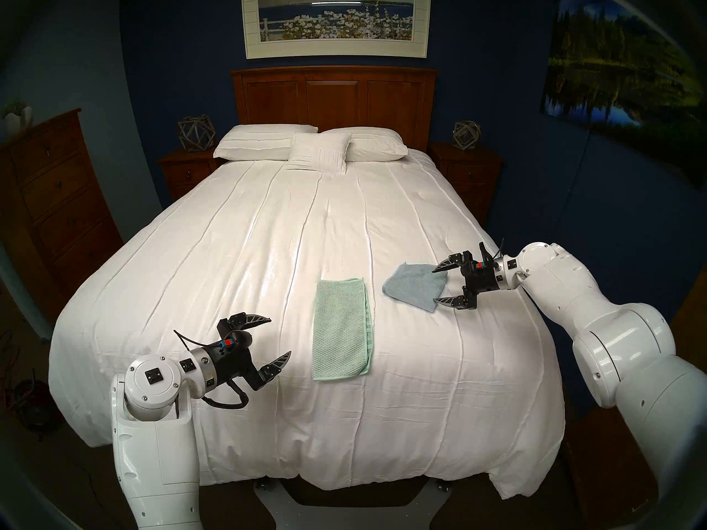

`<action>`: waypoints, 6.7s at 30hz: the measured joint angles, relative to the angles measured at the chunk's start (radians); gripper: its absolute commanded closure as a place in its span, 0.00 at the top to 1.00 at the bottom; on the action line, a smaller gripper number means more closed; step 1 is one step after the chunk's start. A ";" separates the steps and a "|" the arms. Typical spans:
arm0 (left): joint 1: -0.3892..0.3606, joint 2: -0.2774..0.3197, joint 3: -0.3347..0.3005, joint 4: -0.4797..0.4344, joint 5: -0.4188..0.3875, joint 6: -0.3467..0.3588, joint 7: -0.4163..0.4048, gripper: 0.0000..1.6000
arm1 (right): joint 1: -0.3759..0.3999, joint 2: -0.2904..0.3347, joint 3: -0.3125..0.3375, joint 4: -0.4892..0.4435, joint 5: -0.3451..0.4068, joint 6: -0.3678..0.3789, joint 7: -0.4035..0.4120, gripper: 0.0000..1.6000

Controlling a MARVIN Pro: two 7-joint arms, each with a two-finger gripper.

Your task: Fold the hand towels twice and stack them up

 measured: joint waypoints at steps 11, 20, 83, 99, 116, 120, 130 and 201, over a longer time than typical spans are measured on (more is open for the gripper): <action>-0.009 0.000 0.001 0.012 0.012 -0.001 0.015 1.00 | -0.084 -0.036 0.015 -0.073 0.062 -0.088 -0.081 1.00; 0.012 0.007 -0.011 -0.004 0.018 -0.013 0.012 1.00 | -0.150 -0.032 0.018 -0.147 0.099 -0.153 -0.148 1.00; 0.181 0.052 0.460 -0.105 0.537 -0.306 0.170 1.00 | -0.497 0.210 -0.001 -0.730 0.237 -0.284 -0.291 1.00; 0.188 0.054 0.490 -0.095 0.731 -0.305 0.343 1.00 | -0.574 0.295 0.001 -0.883 0.287 -0.284 -0.293 1.00; 0.199 0.058 0.524 -0.045 0.913 -0.216 0.558 1.00 | -0.630 0.379 0.001 -0.983 0.299 -0.248 -0.265 1.00; 0.195 0.063 0.535 -0.036 0.956 -0.182 0.619 1.00 | -0.631 0.395 0.003 -1.003 0.293 -0.223 -0.247 1.00; 0.204 0.083 0.571 0.000 1.060 -0.074 0.772 1.00 | -0.629 0.426 0.010 -1.057 0.286 -0.151 -0.211 1.00; 0.229 0.452 1.042 0.089 0.853 0.707 1.417 1.00 | -0.772 0.616 0.074 -1.381 0.273 0.378 -0.309 1.00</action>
